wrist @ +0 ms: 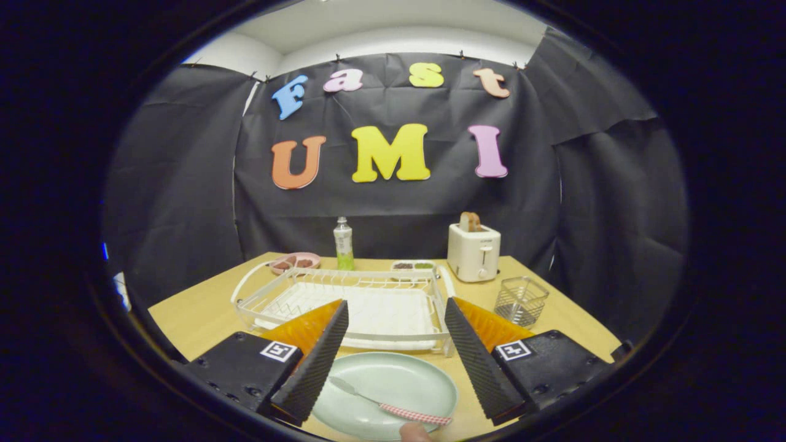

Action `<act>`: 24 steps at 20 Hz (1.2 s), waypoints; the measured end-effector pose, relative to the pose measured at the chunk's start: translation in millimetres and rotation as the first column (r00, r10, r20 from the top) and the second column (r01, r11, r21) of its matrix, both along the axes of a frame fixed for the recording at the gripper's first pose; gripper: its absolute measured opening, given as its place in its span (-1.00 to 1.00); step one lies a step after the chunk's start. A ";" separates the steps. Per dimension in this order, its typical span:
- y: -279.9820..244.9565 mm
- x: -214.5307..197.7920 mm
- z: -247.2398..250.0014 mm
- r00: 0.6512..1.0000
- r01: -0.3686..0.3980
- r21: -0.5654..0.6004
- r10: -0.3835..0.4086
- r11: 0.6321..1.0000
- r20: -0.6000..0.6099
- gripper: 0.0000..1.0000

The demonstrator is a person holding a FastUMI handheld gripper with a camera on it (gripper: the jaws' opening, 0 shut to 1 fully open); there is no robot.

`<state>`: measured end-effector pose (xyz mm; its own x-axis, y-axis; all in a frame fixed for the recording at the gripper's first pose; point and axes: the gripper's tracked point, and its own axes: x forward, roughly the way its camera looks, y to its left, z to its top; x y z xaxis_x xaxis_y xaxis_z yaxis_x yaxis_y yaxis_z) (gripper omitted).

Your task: Take the plate from the dish rack, then take the spoon from the basket and place it into the plate.

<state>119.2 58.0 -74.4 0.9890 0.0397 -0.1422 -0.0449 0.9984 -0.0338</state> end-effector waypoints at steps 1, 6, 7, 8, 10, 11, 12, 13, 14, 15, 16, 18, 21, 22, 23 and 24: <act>-2.7 -7.5 6.8 1.000 0.004 0.001 -0.004 1.000 0.014 1.00; -26.7 -45.9 38.7 0.997 0.030 0.045 -0.033 0.999 0.065 1.00; -30.2 -53.1 46.1 0.996 0.031 0.050 -0.035 0.998 0.084 1.00; -34.2 -58.7 51.3 0.994 0.032 0.050 -0.037 0.998 0.099 1.00; -42.4 -67.9 54.6 0.992 0.036 0.061 -0.044 0.997 0.122 1.00; -43.4 -70.8 54.7 0.991 0.027 0.066 -0.035 0.997 0.127 1.00; -44.8 -73.1 53.9 0.991 0.018 0.067 -0.026 0.998 0.128 1.00; -48.9 -75.6 53.3 0.991 0.016 0.069 -0.025 0.997 0.128 1.00; -53.5 -76.9 53.7 0.991 0.021 0.073 -0.030 0.997 0.132 1.00; -57.5 -78.5 52.5 0.991 0.023 0.077 -0.033 0.997 0.131 1.00; -60.1 -79.4 52.5 0.990 0.025 0.080 -0.035 0.997 0.134 1.00; -68.3 -82.6 50.5 0.991 0.027 0.088 -0.038 0.996 0.127 1.00; -76.5 -87.9 52.1 0.991 0.021 0.112 -0.035 0.993 0.127 1.00; -79.8 -89.2 54.0 0.990 0.024 0.117 -0.040 0.993 0.134 1.00; -82.9 -90.5 55.6 0.988 0.030 0.117 -0.047 0.993 0.146 1.00; -85.5 -90.4 55.8 0.987 0.036 0.114 -0.053 0.993 0.152 1.00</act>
